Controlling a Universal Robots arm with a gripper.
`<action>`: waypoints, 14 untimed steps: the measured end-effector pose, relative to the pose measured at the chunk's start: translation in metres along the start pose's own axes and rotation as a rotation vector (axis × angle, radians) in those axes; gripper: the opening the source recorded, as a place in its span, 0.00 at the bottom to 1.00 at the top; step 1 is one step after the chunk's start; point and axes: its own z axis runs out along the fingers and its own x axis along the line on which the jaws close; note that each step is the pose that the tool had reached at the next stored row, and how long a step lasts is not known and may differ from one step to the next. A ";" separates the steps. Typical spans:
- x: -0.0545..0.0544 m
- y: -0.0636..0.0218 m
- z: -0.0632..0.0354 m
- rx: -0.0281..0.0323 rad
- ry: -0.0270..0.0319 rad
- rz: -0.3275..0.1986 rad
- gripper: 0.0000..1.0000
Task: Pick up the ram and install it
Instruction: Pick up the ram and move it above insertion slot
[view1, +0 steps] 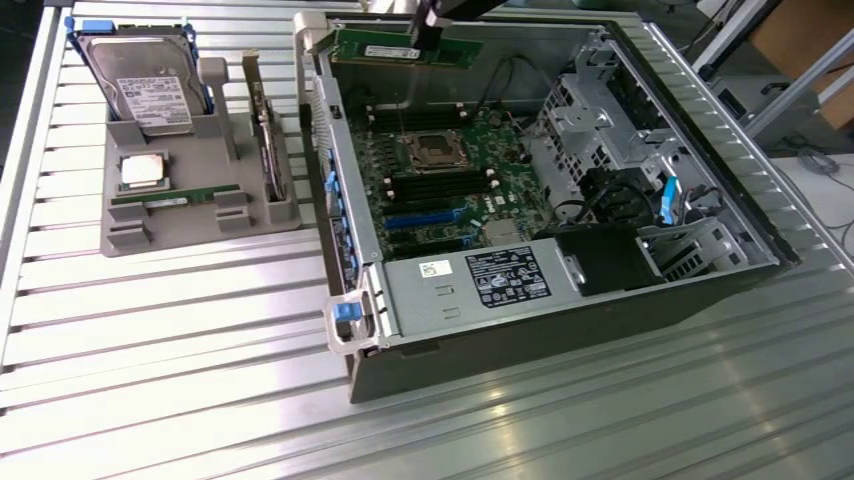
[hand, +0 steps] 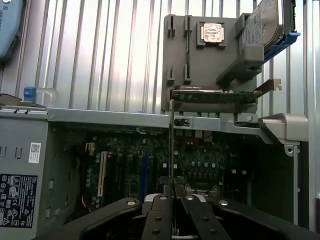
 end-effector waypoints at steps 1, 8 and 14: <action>0.000 -0.0015 -0.0001 -0.0004 0.0000 0.000 0.12; 0.001 -0.0147 -0.0004 -0.0045 0.0000 0.000 0.12; 0.001 -0.0222 -0.0001 -0.0068 -0.0001 0.000 0.12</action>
